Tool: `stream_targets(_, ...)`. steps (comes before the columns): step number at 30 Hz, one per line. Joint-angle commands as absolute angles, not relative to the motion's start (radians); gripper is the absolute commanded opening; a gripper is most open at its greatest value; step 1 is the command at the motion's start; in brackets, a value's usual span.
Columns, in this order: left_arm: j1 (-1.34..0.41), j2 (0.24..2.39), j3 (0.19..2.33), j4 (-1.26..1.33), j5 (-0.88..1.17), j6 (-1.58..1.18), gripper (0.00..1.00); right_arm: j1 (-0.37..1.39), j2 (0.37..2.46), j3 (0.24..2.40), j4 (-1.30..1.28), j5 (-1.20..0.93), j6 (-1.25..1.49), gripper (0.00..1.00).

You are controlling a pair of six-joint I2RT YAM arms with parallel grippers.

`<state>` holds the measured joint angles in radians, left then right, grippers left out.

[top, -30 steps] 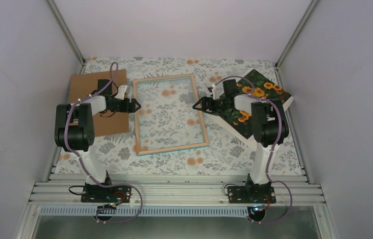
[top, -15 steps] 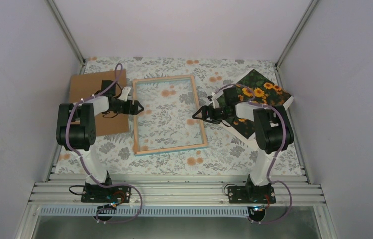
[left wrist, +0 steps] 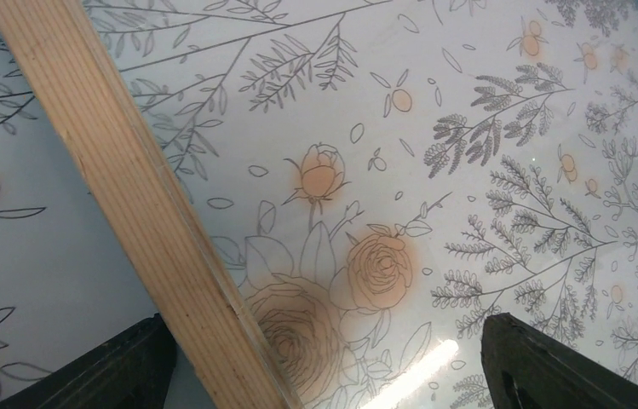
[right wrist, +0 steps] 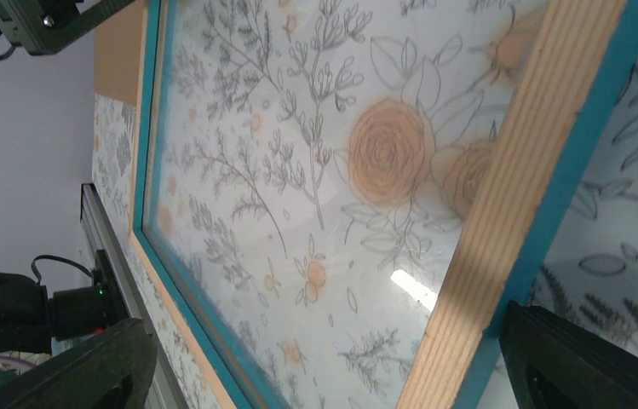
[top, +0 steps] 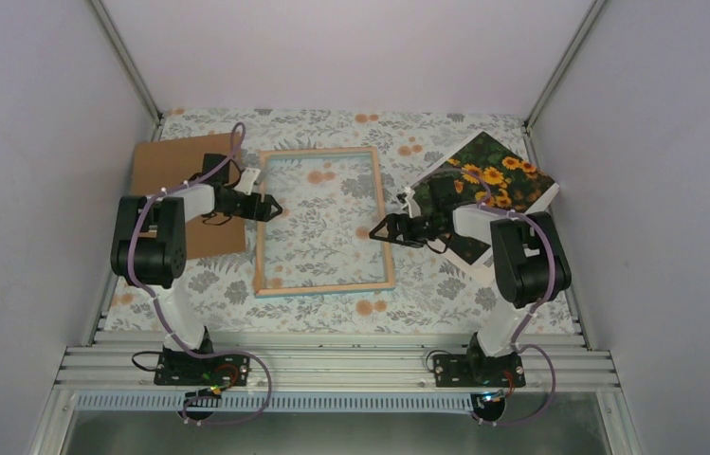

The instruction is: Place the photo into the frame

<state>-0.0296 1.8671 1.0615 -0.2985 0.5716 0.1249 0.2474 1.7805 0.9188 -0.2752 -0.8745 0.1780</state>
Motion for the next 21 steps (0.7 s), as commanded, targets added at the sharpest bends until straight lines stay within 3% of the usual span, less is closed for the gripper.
stream_targets(1, -0.071, 1.868, 1.031, -0.331, 0.603, 0.147, 0.89, 0.26, 1.738, 0.884, -0.309, -0.909, 0.124, 1.0)
stream_targets(12, -0.085, 1.795, 0.979, -0.319, 0.561, 0.135, 0.92, 0.258, 1.701, 0.938, -0.451, -0.863, 0.045, 1.0)
stream_targets(15, -0.086, 1.711, 0.978, -0.309, 0.531, 0.175, 1.0, 0.26, 1.656, 1.007, -0.539, -0.86, -0.029, 1.0)
stream_targets(21, -0.09, 1.531, 1.037, -0.287, 0.427, 0.314, 1.0, 0.239, 1.534, 1.155, -0.725, -0.786, -0.207, 1.0)
